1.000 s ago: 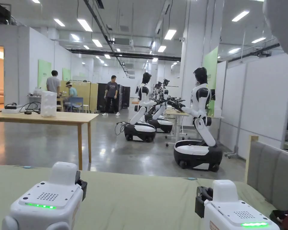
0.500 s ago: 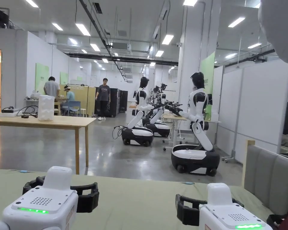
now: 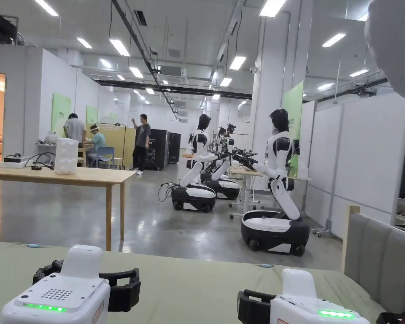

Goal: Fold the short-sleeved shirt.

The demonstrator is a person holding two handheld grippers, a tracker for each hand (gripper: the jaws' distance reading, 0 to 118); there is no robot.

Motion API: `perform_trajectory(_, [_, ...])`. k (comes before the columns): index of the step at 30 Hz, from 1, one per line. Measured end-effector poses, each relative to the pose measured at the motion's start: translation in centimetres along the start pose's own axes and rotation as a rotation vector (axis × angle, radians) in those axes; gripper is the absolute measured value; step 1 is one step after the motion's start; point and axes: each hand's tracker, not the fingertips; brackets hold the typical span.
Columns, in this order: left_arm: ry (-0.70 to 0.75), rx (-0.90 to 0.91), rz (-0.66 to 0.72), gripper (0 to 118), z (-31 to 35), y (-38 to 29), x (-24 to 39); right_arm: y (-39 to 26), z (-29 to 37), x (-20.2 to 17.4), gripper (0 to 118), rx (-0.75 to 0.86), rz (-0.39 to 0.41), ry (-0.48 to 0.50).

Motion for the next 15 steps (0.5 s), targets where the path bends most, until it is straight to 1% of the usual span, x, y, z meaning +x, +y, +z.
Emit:
perform_trajectory(1, [0.0, -0.002, 0.001, 118, 0.0, 0.0, 0.0, 0.2, -0.1, -0.2, 118, -0.016, 0.009, -0.025])
perform_trajectory(3, [0.004, -0.007, 0.002, 118, 0.0, -0.2, 0.0, 0.3, 0.2, -0.2, 118, 0.002, 0.018, -0.014])
perform_trajectory(6, [0.003, -0.005, 0.01, 118, -0.2, -0.5, 0.0, 0.3, 0.4, 0.1, 118, 0.024, -0.004, 0.008])
perform_trajectory(8, [0.007, -0.003, 0.008, 118, -0.1, -0.5, 0.0, 0.3, 0.3, 0.0, 118, 0.028, -0.006, -0.013])
perform_trajectory(11, [0.008, -0.002, 0.013, 118, -0.1, -0.6, 0.1, 0.3, 1.1, -1.1, 118, 0.078, 0.032, -0.093])
perform_trajectory(14, [0.007, 0.0, 0.016, 118, -0.7, -0.8, 0.0, 0.4, 1.5, -0.6, 118, 0.095, 0.0, -0.023])
perform_trajectory(15, [0.005, 0.001, 0.017, 118, -0.7, -0.8, 0.1, 0.5, 1.6, -0.6, 118, 0.094, -0.003, -0.026])
